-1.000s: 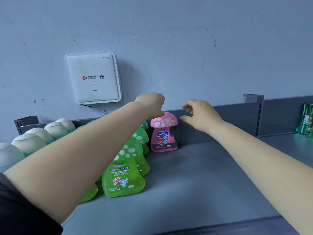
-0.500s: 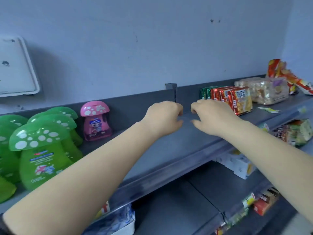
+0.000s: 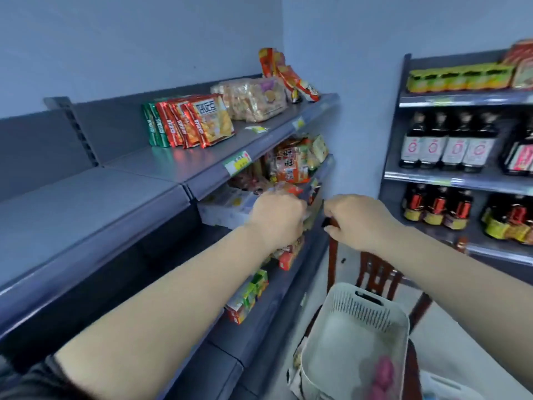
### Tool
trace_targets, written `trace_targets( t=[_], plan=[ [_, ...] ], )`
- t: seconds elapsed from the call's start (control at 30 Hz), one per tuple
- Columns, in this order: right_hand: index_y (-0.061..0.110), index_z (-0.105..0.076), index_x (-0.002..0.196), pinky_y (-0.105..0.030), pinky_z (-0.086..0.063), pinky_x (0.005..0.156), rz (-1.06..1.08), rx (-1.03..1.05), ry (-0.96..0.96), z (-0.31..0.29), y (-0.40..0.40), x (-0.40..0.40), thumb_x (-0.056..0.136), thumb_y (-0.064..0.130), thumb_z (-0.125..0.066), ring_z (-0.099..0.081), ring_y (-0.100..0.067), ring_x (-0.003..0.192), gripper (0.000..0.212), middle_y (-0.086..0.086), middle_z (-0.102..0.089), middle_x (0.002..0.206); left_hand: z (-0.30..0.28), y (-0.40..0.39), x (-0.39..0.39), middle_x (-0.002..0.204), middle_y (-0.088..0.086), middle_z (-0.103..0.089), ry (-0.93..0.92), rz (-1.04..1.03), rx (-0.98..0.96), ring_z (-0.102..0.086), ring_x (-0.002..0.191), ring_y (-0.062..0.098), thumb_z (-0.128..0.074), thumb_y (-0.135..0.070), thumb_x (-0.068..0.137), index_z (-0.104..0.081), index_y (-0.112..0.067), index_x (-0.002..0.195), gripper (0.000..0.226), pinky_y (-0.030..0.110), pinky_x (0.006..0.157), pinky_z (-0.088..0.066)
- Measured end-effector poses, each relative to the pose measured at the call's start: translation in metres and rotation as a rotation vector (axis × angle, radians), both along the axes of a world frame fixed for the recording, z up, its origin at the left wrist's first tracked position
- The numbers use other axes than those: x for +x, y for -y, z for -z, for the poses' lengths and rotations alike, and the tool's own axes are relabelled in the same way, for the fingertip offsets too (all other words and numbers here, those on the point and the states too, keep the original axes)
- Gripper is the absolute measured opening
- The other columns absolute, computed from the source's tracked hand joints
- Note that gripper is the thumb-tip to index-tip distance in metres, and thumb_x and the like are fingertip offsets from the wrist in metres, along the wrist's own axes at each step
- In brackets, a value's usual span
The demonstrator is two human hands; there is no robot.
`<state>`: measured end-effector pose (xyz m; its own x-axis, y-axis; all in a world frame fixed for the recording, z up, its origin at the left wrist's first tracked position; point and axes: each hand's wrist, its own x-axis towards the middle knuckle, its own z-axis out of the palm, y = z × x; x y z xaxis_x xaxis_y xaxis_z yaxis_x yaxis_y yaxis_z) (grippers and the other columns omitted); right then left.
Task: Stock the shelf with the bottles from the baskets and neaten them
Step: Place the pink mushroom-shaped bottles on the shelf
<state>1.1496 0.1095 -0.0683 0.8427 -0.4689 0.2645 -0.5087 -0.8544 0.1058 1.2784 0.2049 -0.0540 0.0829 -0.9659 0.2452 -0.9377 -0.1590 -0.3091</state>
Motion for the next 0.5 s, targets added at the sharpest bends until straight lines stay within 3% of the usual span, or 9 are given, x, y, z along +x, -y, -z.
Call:
trace_targets(
  t=[0.1,0.2,0.3,0.5],
  plan=[
    [0.013,-0.054,0.105,-0.033,-0.043,0.076,0.104,0.127,0.009,0.031,0.021,-0.049,0.089,0.029,-0.053,-0.055,-0.027,0.106,0.023,-0.005,-0.058,0.112,0.031,0.037,-0.035,0.104,0.009,-0.063,-0.049,0.101,0.055,-0.057,0.101,0.03,-0.048,-0.021,0.09,-0.06,-0.011,0.099,0.019,0.032,0.067,-0.033],
    [0.013,-0.056,0.099,-0.035,-0.046,0.071,0.231,0.243,0.001,0.07,0.039,-0.089,0.087,0.027,-0.055,-0.057,-0.026,0.097,0.019,-0.005,-0.059,0.105,0.069,0.075,-0.067,0.107,0.008,-0.064,-0.116,0.19,0.15,-0.057,0.103,0.029,-0.049,-0.024,0.089,-0.061,-0.012,0.104,0.023,0.031,0.071,-0.037],
    [0.015,-0.056,0.103,-0.033,-0.045,0.073,0.353,0.354,-0.001,0.108,0.049,-0.112,0.088,0.029,-0.055,-0.058,-0.025,0.1,0.021,-0.003,-0.06,0.107,0.104,0.097,-0.084,0.107,0.007,-0.065,-0.209,0.236,0.228,-0.059,0.103,0.029,-0.048,-0.022,0.088,-0.062,-0.015,0.102,0.021,0.034,0.079,-0.044],
    [0.013,-0.056,0.105,-0.032,-0.044,0.078,0.666,0.734,0.036,0.2,0.067,-0.141,0.083,0.024,-0.06,-0.057,-0.026,0.101,0.025,-0.006,-0.061,0.108,0.198,0.147,-0.113,0.108,0.001,-0.064,-0.409,0.269,0.478,-0.059,0.1,0.024,-0.051,-0.025,0.089,-0.06,-0.02,0.109,0.023,0.033,0.078,-0.047]
  ],
)
